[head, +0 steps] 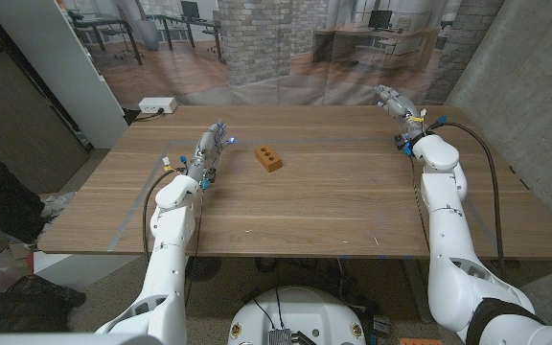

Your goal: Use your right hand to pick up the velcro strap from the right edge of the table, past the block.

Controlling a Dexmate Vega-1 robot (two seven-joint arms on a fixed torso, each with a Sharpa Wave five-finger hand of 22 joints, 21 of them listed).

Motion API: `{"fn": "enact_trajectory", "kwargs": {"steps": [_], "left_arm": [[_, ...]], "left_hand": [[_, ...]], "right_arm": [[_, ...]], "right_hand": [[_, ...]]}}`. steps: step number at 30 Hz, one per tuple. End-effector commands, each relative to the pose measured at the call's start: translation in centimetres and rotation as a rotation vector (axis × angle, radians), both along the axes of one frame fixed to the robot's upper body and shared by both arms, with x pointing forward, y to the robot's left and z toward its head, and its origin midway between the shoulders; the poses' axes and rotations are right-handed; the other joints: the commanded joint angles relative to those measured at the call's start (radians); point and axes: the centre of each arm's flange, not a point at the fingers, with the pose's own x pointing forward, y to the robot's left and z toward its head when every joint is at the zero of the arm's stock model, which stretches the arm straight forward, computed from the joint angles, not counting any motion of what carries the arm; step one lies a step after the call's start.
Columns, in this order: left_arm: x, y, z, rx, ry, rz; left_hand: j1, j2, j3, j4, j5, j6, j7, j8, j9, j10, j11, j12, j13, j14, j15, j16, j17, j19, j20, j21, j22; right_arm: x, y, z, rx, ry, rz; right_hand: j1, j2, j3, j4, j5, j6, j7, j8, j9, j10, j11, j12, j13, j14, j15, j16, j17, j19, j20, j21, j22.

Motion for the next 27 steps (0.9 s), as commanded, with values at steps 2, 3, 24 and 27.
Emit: {"fn": "enact_trajectory", "kwargs": {"steps": [2, 3, 24, 27], "left_arm": [[-0.3, 0.0, -0.3, -0.003, 0.001, 0.002], [-0.4, 0.0, -0.3, -0.003, 0.002, 0.001], [-0.4, 0.5, -0.3, -0.003, 0.003, 0.009], [-0.4, 0.5, -0.2, -0.002, 0.004, 0.008]], "left_hand": [[0.002, -0.001, 0.006, -0.005, 0.007, 0.0, 0.001, 0.005, 0.004, -0.006, 0.002, 0.007, 0.004, -0.019, 0.002, 0.003, 0.004, -0.054, 0.001, -0.002, 0.005], [0.002, -0.001, 0.006, -0.005, 0.007, 0.0, 0.001, 0.005, 0.004, -0.006, 0.003, 0.007, 0.004, -0.018, 0.002, 0.004, 0.004, -0.054, 0.001, -0.002, 0.005], [0.001, -0.001, 0.007, -0.006, 0.007, 0.0, 0.002, 0.004, 0.004, -0.006, 0.005, 0.007, 0.004, -0.02, 0.003, 0.003, 0.004, -0.053, 0.003, -0.008, 0.005], [0.001, -0.001, 0.007, -0.006, 0.007, 0.0, 0.002, 0.004, 0.004, -0.006, 0.004, 0.006, 0.004, -0.02, 0.002, 0.003, 0.004, -0.052, 0.003, -0.009, 0.005]], "right_arm": [[-0.3, -0.7, 0.4, -0.051, 0.01, -0.07], [-0.3, -0.8, 0.5, -0.054, 0.011, -0.074], [0.1, -1.7, 1.4, -0.131, 0.035, -0.16], [0.1, -1.8, 1.5, -0.138, 0.035, -0.172]], "right_hand": [[0.014, 0.001, 0.003, -0.008, 0.008, 0.01, 0.0, 0.009, 0.006, 0.01, 0.002, 0.008, 0.003, 0.005, -0.003, 0.011, 0.001, 0.013, -0.004, 0.01, 0.003], [0.014, 0.002, 0.004, -0.008, 0.008, 0.01, 0.0, 0.009, 0.006, 0.01, 0.002, 0.008, 0.003, 0.005, -0.003, 0.011, 0.001, 0.014, -0.006, 0.01, 0.003], [0.026, 0.006, 0.012, -0.019, 0.008, 0.02, -0.006, 0.008, 0.006, 0.019, -0.003, 0.008, 0.003, 0.014, -0.011, 0.012, 0.001, 0.018, -0.009, 0.01, 0.002], [0.027, 0.006, 0.013, -0.02, 0.008, 0.021, -0.006, 0.008, 0.006, 0.021, -0.003, 0.008, 0.003, 0.014, -0.012, 0.011, 0.001, 0.019, -0.012, 0.01, 0.002]]}}
